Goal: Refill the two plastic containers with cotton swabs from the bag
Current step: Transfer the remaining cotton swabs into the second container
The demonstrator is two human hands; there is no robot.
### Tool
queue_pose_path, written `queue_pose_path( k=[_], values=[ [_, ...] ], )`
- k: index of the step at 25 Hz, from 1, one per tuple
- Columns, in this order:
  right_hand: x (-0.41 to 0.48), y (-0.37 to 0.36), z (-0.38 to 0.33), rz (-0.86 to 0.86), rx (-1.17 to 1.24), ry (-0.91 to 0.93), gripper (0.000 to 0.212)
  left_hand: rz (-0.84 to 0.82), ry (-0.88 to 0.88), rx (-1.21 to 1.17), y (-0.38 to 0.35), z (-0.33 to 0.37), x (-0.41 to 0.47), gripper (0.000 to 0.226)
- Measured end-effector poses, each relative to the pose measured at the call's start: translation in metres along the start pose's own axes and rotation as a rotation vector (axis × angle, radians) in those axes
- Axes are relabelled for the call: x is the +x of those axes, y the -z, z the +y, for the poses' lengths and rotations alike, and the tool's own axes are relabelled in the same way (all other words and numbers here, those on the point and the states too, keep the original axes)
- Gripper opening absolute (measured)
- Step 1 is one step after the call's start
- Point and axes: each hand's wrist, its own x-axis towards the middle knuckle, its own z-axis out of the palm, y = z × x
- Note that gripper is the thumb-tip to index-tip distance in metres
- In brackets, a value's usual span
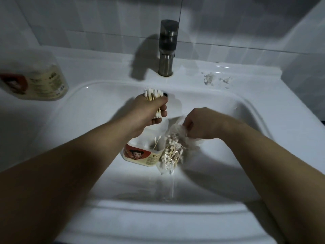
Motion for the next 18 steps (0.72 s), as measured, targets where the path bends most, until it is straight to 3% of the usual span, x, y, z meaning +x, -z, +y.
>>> queue_pose_path(
  k=[2, 6, 10, 18],
  values=[
    [0.001, -0.007, 0.000, -0.087, -0.048, 0.077, 0.012, 0.000, 0.001, 0.011, 0.000, -0.001, 0.001, 0.006],
    [0.009, -0.016, -0.002, -0.144, -0.089, 0.116, 0.022, -0.007, 0.003, 0.028, 0.000, -0.002, 0.000, 0.008],
    [0.010, -0.019, -0.005, -0.140, -0.062, 0.087, 0.013, -0.029, 0.010, 0.045, -0.001, -0.003, -0.001, 0.006],
    [0.016, -0.029, -0.010, -0.097, -0.010, 0.037, 0.017, -0.058, 0.012, 0.073, -0.004, -0.003, -0.004, 0.006]
  ],
)
